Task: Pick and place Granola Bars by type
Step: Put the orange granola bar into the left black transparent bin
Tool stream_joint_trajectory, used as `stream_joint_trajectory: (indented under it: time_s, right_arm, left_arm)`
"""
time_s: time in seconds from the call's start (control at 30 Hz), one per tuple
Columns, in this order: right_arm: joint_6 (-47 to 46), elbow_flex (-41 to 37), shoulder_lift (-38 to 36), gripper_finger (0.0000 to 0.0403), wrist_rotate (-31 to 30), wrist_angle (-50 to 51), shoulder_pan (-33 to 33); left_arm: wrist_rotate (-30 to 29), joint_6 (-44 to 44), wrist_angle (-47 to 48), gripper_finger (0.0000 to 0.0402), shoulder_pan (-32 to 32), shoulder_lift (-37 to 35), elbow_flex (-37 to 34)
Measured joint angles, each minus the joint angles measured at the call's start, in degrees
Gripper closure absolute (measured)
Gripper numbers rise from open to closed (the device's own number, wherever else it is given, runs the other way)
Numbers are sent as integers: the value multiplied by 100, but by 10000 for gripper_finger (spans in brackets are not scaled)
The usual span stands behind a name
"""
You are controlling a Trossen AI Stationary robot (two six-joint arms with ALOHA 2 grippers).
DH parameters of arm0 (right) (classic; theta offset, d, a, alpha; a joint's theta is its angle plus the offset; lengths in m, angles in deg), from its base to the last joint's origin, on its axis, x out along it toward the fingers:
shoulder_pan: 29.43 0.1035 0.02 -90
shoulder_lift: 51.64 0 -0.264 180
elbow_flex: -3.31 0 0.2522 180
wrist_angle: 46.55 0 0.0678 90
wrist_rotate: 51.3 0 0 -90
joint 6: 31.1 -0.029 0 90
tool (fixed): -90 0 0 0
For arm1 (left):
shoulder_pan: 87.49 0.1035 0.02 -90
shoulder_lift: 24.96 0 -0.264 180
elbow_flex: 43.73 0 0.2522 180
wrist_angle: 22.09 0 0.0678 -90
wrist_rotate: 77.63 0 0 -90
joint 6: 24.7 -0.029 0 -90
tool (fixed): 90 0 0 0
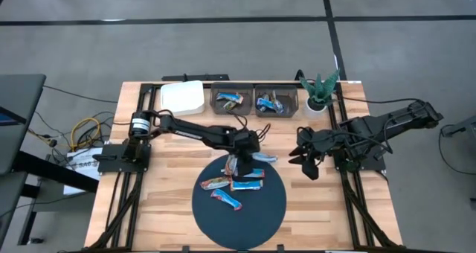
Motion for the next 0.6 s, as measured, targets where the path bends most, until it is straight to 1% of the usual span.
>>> stream_joint_trajectory:
  time_s: [0.17,0.3,0.43,0.6]
  right_arm:
    - [3,0,2,281,-435,-73,-1]
    - [2,0,1,281,-811,-94,-35]
    - [47,0,60,281,-871,-421,-210]
    - [286,1,163,281,-859,-790,-405]
  left_arm:
    - [-296,293,205,337,135,0,249]
    - [-665,424,704,337,328,0,522]
    - [-1190,445,1210,339,582,0,791]
    - [-1548,448,1799,340,1028,-2,1192]
